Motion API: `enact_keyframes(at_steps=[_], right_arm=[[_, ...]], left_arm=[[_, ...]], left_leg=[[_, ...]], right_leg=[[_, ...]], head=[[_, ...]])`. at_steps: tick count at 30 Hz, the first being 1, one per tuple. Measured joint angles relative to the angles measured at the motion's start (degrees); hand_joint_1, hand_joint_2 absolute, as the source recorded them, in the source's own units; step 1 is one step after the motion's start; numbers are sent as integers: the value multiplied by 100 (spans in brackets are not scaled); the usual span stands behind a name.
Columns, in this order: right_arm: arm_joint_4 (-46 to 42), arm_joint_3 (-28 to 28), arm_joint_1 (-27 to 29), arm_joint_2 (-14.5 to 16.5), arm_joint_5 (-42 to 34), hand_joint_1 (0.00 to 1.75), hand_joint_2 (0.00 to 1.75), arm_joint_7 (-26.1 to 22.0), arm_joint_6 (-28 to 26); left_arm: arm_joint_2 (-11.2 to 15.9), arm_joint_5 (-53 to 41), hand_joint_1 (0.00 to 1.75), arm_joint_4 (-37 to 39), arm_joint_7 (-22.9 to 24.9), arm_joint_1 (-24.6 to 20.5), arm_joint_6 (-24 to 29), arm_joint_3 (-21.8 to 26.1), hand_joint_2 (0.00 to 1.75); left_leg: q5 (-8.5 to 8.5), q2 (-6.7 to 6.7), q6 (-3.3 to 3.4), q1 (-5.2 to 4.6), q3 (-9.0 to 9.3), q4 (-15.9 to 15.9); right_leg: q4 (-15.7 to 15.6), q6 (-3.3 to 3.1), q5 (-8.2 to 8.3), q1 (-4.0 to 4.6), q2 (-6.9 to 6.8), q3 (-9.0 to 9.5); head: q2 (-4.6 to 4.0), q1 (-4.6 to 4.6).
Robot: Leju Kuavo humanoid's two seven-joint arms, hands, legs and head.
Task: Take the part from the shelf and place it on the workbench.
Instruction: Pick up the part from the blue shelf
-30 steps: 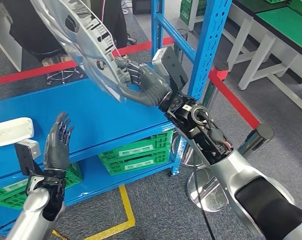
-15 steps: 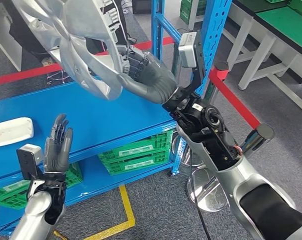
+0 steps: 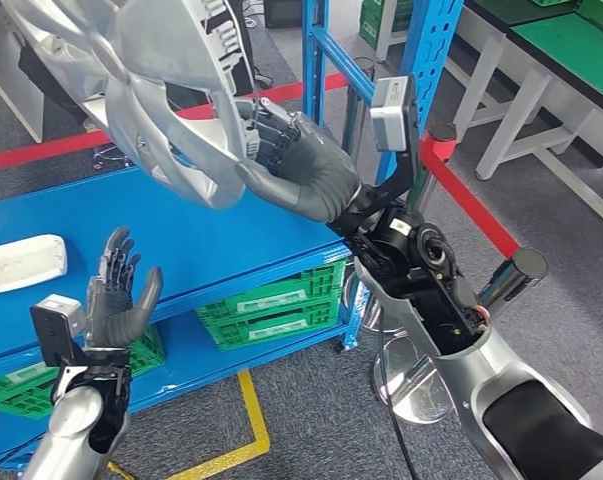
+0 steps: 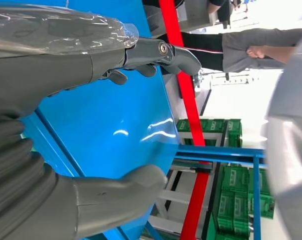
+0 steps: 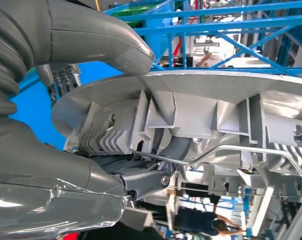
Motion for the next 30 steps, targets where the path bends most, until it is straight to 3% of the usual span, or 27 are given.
enact_keyframes(at_steps=[30], right_arm=[[-55, 2, 227, -84, -60, 175, 175, 13, -177]], left_arm=[[-78, -191, 0, -181, 23, 134, -78, 215, 175]], left_leg=[[0, 0, 0, 0, -2, 0]], right_leg=[[0, 0, 0, 0, 0, -2]], head=[[0, 1]])
